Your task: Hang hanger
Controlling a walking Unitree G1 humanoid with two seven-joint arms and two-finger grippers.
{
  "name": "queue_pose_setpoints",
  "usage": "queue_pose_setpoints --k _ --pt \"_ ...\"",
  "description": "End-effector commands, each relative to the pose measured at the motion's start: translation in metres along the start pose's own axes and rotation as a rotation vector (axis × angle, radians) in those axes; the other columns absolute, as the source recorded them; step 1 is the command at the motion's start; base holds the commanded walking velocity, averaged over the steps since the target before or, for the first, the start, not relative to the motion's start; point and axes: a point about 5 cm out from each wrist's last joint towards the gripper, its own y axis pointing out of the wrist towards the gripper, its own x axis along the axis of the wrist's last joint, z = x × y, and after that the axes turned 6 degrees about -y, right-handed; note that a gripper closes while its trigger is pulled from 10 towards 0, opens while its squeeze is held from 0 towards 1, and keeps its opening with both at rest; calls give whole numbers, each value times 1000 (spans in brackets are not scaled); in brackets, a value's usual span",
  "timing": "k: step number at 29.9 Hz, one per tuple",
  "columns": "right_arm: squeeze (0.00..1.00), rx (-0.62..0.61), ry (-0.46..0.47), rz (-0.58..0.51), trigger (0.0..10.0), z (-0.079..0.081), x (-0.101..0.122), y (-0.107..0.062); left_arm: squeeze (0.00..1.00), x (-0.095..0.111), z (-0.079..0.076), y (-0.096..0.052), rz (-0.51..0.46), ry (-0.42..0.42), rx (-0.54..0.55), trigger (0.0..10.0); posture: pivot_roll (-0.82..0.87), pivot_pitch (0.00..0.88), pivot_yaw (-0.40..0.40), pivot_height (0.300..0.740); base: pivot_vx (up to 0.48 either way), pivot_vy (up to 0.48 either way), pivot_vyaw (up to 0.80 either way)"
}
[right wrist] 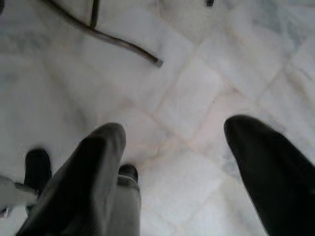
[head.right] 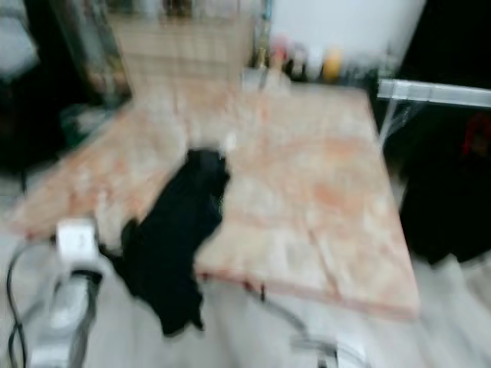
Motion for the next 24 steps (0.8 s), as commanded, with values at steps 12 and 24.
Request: queue_pose_setpoints --k 12,24 --pt "0 27 -7 -12 10000 28 12 4 0 6 1 3 -21 16 -5 10000 141 0 -26 740 -269 0 0" --pt "0 7 -3 -4 10000 11 5 2 0 -2 4 -1 14 37 -5 10000 142 0 -23 740 -178 0 0"
